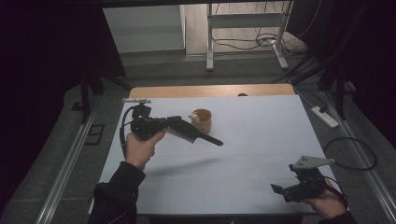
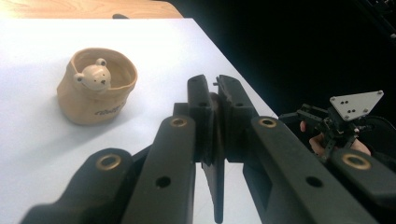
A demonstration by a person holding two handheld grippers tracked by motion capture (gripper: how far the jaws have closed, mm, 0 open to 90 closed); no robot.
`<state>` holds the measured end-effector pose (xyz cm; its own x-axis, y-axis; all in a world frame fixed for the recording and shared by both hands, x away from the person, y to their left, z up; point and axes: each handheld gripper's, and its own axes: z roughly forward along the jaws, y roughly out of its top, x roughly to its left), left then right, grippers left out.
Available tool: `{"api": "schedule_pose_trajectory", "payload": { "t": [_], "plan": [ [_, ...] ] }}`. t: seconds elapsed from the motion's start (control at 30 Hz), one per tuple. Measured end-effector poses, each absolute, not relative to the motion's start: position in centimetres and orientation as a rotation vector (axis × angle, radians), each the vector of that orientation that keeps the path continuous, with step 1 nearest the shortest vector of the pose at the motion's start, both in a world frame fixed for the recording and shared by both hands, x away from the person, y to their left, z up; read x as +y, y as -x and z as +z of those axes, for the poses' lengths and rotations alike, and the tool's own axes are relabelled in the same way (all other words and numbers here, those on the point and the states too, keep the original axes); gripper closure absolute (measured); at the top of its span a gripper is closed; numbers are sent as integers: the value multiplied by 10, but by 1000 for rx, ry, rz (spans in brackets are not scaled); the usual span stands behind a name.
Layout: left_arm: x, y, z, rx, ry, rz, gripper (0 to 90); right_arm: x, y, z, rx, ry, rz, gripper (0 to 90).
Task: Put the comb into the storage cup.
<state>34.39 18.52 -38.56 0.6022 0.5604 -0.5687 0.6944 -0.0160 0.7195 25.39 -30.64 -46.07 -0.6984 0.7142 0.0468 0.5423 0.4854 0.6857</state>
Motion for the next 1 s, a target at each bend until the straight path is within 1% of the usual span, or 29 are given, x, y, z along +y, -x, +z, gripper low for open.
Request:
{"api": "schedule_pose_trajectory", "payload": {
  "t": [1.0],
  "plan": [
    [204, -364, -363, 1109, -1661, -77, 840, -342, -236, -459, 2360, -1301, 944, 0]
  ]
}}
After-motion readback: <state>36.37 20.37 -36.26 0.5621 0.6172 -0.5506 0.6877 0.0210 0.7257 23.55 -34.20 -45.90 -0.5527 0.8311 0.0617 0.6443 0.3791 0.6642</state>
